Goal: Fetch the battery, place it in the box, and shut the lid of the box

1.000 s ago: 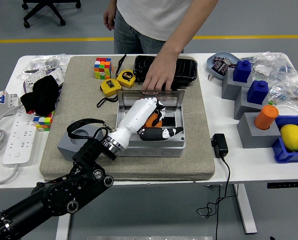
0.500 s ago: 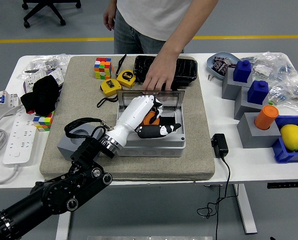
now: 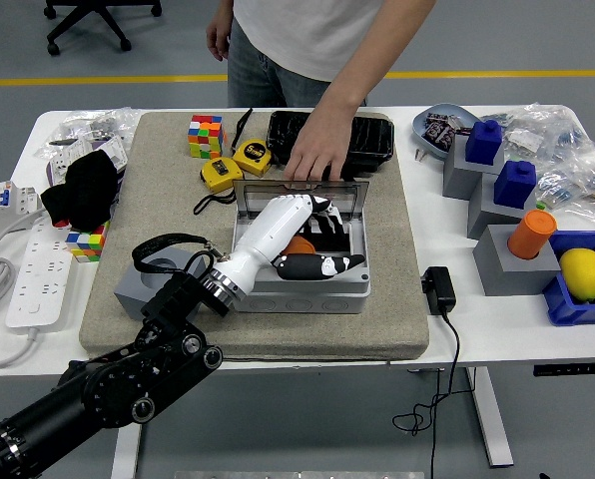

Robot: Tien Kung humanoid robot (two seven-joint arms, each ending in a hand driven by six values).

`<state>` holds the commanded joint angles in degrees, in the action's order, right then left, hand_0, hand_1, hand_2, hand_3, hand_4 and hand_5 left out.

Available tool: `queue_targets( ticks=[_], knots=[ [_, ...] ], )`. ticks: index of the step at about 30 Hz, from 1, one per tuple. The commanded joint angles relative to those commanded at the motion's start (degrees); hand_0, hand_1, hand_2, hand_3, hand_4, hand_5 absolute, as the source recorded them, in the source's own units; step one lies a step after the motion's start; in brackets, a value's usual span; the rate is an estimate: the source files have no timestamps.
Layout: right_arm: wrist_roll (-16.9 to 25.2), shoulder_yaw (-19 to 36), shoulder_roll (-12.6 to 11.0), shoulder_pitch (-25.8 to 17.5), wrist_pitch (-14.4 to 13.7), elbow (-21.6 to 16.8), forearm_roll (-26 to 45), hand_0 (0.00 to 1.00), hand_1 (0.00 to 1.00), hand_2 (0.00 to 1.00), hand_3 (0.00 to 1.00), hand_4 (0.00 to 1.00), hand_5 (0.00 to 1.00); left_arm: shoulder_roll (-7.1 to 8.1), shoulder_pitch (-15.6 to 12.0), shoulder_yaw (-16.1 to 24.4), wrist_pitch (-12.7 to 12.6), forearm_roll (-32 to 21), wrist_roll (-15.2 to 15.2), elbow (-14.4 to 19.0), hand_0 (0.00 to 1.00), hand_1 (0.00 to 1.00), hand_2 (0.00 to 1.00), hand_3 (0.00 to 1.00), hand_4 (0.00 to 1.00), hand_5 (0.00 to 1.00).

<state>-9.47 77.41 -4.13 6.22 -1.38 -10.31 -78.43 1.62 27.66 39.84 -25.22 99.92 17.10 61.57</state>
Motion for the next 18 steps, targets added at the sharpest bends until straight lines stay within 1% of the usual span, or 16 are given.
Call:
queue_targets(
  ticks=[5,12,16,18],
  knots=[
    [0.03,-0.06,-0.04,0.04,-0.02,0.00,0.12,0.782,0.705,0.717,0.748,0.998,0.998,0.14,-0.04,-0.14,0.03,0.39,-0.01,0.63,0.246,0.431,0.414,0.413,0.916,0.464],
    [0.00,0.02,-0.07,-0.06,-0.03,0.00,0.09,0.781,0.706,0.717,0.747,0.998,0.998,0.51,-0.35,-0.53,-0.24,0.96,0.14,2.85,0.246,0.427,0.410,0.410,0.927,0.478],
    [0.05,-0.10,-0.04,-0.12,-0.04,0.00,0.27,0.781,0.707,0.717,0.748,0.998,0.998,1.30,-0.88,-0.68,-0.35,1.50,0.11,5.47,0.245,0.422,0.408,0.405,0.930,0.482],
    [0.02,0.05,-0.02,-0.19,-0.05,0.00,0.18,0.781,0.707,0.717,0.748,0.998,0.998,2.06,-1.35,-0.88,-0.16,1.84,-0.06,7.82,0.245,0.422,0.408,0.405,0.930,0.482]
  ],
)
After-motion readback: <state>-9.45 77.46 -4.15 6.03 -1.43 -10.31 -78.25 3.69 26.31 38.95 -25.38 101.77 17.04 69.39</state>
